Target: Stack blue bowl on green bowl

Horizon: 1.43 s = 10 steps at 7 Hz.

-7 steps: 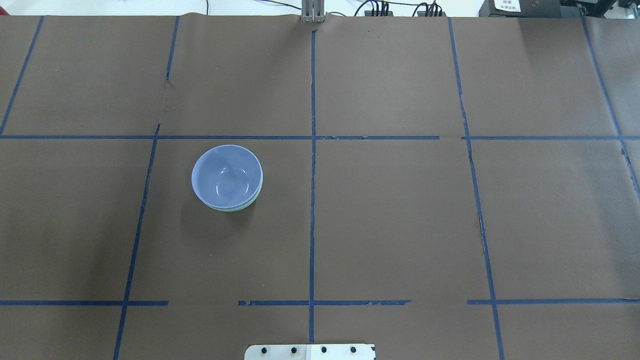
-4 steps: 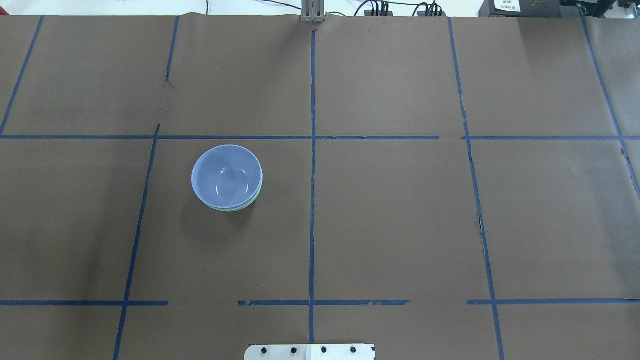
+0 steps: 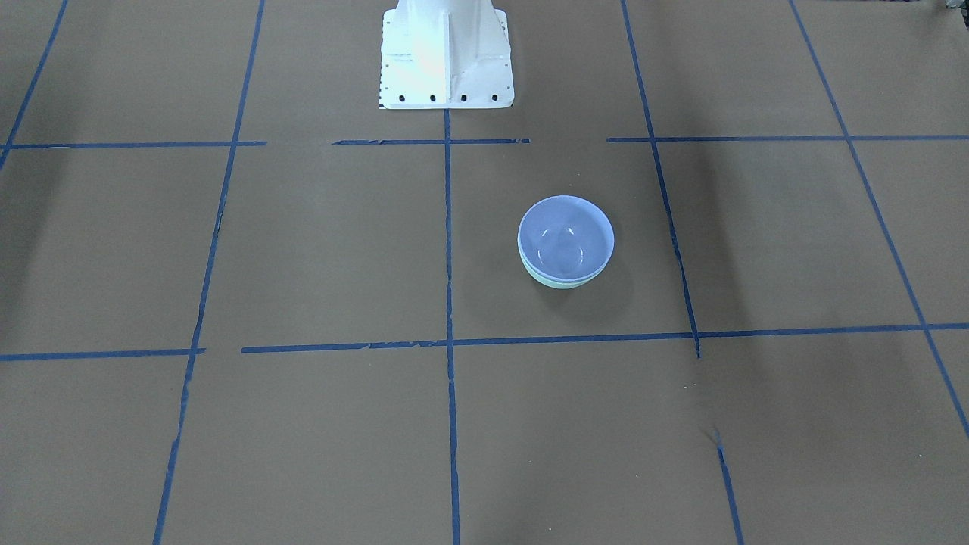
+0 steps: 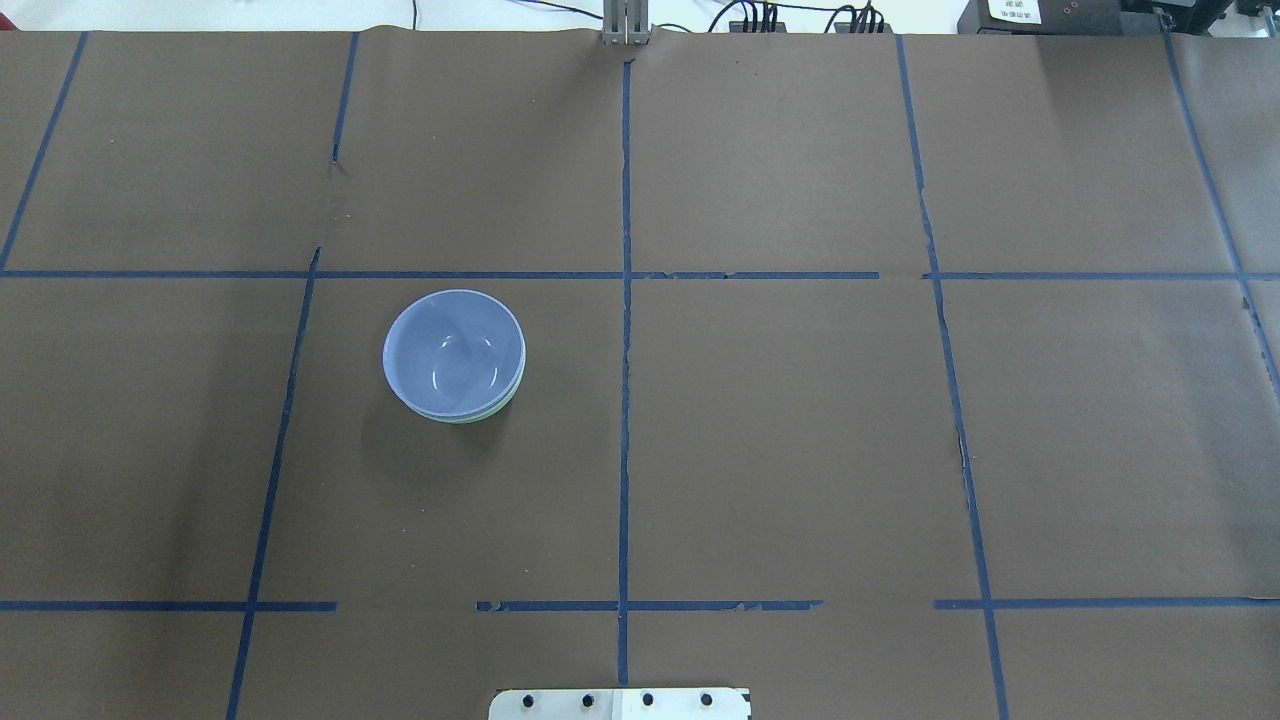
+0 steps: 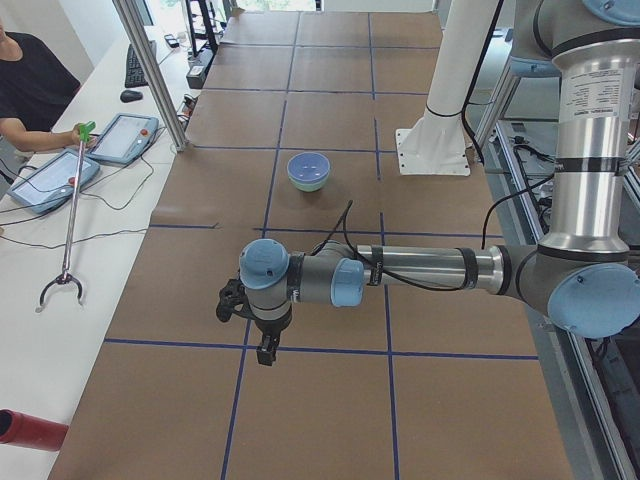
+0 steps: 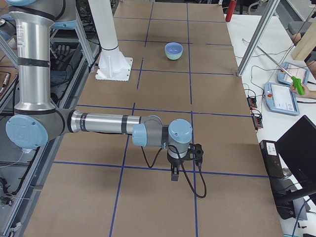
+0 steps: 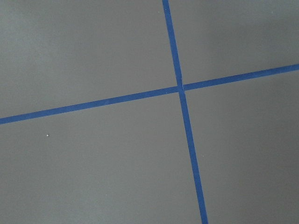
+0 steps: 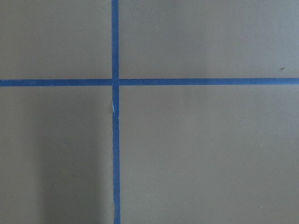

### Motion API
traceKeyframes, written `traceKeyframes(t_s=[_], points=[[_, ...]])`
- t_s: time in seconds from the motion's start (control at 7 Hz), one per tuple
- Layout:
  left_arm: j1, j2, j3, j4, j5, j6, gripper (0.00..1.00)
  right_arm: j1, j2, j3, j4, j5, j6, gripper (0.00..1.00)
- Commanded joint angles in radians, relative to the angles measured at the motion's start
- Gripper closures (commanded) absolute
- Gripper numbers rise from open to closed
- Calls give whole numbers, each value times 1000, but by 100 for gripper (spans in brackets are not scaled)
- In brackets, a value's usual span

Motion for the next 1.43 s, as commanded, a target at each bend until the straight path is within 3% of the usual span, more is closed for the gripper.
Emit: traceKeyframes(t_s=[0.0,1.29], points=[[-1,1,4,3,-7,-5,0,0,0,0,0,0,0,0],[0,0,7,-2,-19,-65,0,0,0,0,0,0,0,0]])
